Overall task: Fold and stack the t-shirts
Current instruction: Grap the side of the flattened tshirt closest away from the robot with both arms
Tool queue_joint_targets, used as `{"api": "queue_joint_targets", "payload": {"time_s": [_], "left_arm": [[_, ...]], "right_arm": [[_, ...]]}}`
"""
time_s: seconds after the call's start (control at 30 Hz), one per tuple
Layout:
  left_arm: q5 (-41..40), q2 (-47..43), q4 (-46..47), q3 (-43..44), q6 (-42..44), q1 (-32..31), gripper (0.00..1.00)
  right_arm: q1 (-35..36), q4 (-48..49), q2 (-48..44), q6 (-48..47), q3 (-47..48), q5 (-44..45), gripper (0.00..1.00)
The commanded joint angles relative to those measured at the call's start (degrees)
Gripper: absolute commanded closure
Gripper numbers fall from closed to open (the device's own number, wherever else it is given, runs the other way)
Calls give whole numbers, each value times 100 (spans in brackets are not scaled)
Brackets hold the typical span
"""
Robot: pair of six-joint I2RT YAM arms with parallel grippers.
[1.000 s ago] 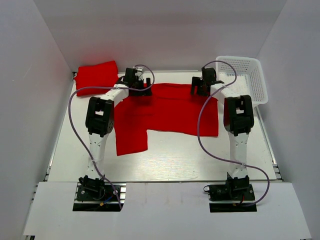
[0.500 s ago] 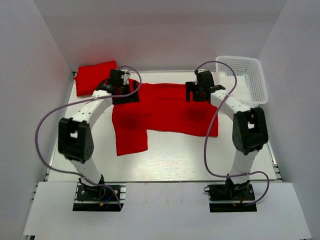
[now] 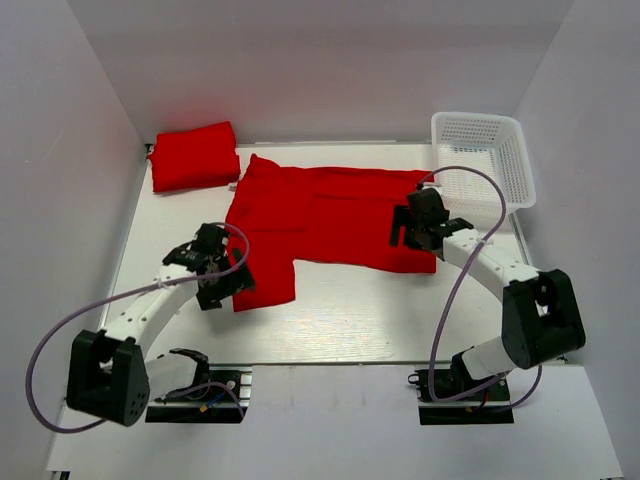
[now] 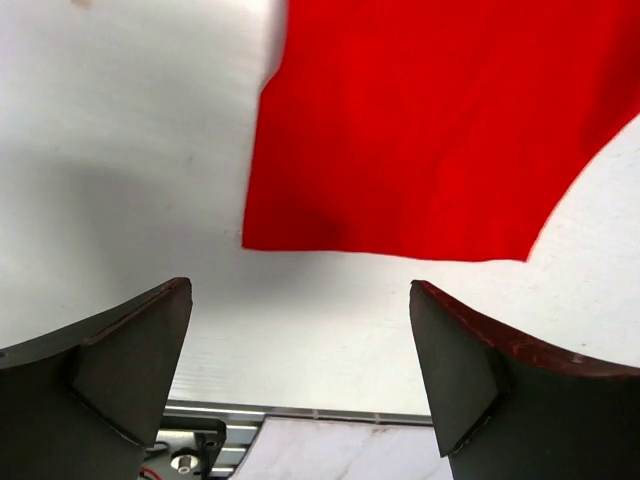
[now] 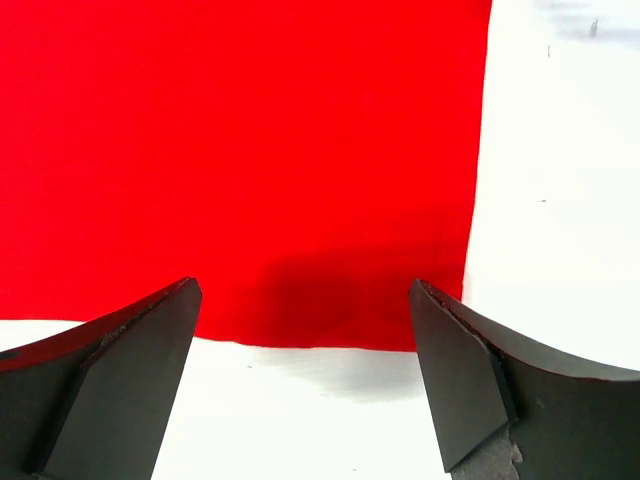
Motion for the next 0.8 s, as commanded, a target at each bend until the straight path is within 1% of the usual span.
{"api": "queue_joint_targets", "payload": {"time_s": [0.0,0.07,0.2,0.27,0.37,0.43,0.47,0.53,0.63,0.7,0.73,0.77], "left_arm": [[-116,-461,394,-439,-322,56,0],[-309,-462,544,-632,-322,57,0],[-309,-304,817,-703,-322,57,2],[-563,-189,817,-703,-322,57,3],[-626,-40,967,-844,-269,57,10],[-626,39,1020,-844,-269,57,13],[-626,39,1159,-922,-269,57,23],[-495,39,1239,-1089,-269,57,30],[-433,-127,1353,-1309,-269,57,32],[-380,-180,1528,-1432,-269,57,39],[-380,-180,1529,-1433,-269,57,40],[-319,-180,1599,-1485,-269,57,44]], "right_arm": [[-29,353,-408,286,-231,100,10],[-55,530,-488,287,-372,-7,10],[-29,618,-497,295,-373,-174,10],[-38,557,-479,339,-311,-218,10],[-29,556,-523,366,-338,-271,10],[-38,539,-514,383,-346,-227,10],[-38,539,-514,383,-355,-236,10],[-38,512,-506,418,-338,-209,10],[-38,451,-506,418,-302,-113,10],[-29,451,-506,418,-302,-95,10],[-46,451,-514,401,-311,-86,10],[-29,425,-506,418,-276,-51,10]]}}
